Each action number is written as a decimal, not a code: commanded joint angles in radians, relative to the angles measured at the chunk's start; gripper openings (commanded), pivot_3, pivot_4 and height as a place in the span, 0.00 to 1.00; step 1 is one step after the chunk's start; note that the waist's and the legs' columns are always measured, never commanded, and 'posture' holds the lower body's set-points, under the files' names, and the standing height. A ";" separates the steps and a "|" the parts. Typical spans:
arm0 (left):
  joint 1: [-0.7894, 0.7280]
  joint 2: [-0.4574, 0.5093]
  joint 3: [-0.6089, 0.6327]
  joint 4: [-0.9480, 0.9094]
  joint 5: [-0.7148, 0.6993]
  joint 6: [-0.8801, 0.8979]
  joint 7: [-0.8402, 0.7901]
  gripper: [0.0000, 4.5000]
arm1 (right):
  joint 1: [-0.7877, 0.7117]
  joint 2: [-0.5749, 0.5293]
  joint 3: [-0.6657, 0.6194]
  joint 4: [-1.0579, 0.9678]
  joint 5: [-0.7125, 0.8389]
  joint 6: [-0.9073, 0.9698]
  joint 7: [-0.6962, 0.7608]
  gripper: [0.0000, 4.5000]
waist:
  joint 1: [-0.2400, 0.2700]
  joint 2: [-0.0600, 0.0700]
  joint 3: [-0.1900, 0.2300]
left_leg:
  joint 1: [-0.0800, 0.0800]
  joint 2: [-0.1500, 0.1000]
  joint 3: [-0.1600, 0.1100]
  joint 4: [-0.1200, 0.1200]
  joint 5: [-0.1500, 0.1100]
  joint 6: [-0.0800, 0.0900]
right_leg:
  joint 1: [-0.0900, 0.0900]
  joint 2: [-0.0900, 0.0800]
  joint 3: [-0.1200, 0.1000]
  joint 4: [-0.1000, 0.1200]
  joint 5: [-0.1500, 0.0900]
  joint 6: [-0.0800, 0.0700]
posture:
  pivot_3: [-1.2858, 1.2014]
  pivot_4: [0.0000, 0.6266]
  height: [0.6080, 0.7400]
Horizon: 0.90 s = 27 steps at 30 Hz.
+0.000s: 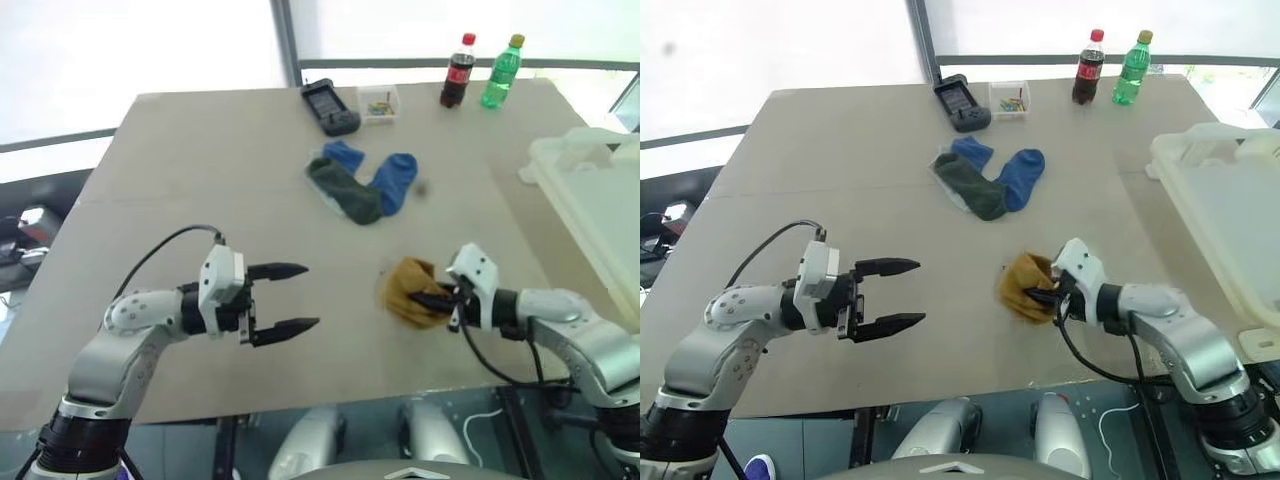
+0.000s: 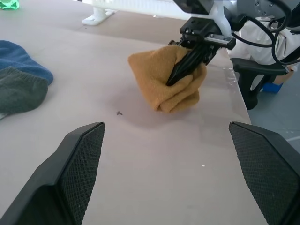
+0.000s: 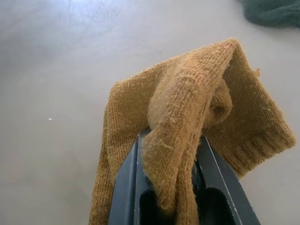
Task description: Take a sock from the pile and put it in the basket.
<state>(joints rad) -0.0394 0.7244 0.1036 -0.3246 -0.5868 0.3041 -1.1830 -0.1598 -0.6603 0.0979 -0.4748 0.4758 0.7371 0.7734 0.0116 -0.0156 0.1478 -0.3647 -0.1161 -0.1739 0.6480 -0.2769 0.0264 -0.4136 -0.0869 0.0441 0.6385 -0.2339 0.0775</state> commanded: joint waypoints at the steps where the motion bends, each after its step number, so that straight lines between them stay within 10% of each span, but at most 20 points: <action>1: -0.015 -0.014 -0.010 0.003 0.005 -0.028 0.001 1.00 | 0.002 0.020 -0.106 -0.071 0.109 0.032 -0.012 0.00 | 0.002 0.001 0.001 | 0.000 0.000 0.000 0.000 0.000 0.000 | 0.000 0.000 0.000 0.000 0.000 0.000 | 0.52 0.24 1.00; 18: -0.093 -0.077 -0.025 0.061 -0.004 -0.049 0.006 1.00 | -0.067 -0.189 -0.826 0.125 0.631 0.309 -0.258 0.00 | 0.004 0.003 0.002 | -0.001 0.000 0.001 0.000 0.000 0.001 | 0.000 -0.001 0.000 -0.001 0.000 0.000 | 0.52 0.24 1.00; 27: -0.202 -0.147 -0.027 0.055 -0.036 -0.007 0.062 1.00 | -0.229 -0.320 -0.826 0.543 0.538 0.419 -0.451 0.00 | 0.000 0.003 0.002 | -0.001 0.000 0.003 0.001 0.000 0.001 | 0.000 -0.001 0.001 -0.001 0.000 0.000 | 0.52 0.24 1.00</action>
<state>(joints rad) -0.2279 0.5768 0.0639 -0.2488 -0.5939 0.2931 -1.1346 -0.3642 -0.9481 -0.7151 0.0523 1.0187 1.1544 0.3360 0.0112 -0.0128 0.1501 -0.3663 -0.1164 -0.1706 0.6490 -0.2771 0.0275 -0.4135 -0.0882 0.0458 0.6376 -0.2336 0.0776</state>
